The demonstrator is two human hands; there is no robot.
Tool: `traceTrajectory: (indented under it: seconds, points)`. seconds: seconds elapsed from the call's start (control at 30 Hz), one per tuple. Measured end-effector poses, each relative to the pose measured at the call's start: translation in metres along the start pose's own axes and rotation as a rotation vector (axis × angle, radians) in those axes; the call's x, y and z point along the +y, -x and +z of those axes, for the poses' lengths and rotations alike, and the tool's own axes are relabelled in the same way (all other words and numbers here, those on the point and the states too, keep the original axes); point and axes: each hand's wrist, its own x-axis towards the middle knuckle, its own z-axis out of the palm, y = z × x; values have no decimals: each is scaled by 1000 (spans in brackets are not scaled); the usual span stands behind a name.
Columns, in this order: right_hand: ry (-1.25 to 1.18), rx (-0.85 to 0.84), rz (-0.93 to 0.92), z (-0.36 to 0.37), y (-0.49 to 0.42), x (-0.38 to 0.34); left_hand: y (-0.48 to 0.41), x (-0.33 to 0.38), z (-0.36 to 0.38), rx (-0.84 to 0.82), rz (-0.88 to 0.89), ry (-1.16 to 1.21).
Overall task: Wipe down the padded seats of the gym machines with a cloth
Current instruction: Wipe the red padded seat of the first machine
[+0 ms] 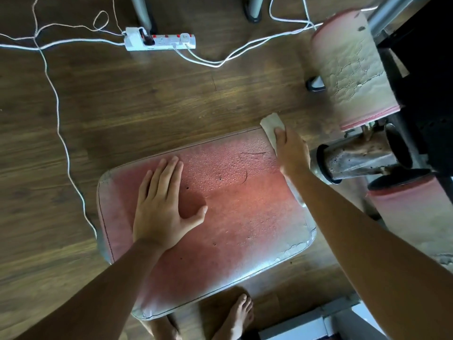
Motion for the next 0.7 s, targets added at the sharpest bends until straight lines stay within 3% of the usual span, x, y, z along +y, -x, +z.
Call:
traceTrajectory:
  seconds: [0.13,0.23,0.47,0.7]
  points:
    - [-93,52,-86,-1,31,32,0,0,-1,-4,-1,11]
    - [-33,62,-126,-4,35,37,-1,-1,-1,-9,-1,20]
    - [-43,24,-79,-4,14,17,0,-1,0,11,20,20]
    - [192,122,-262,-6,94,46,3,-1,-1,51,25,81]
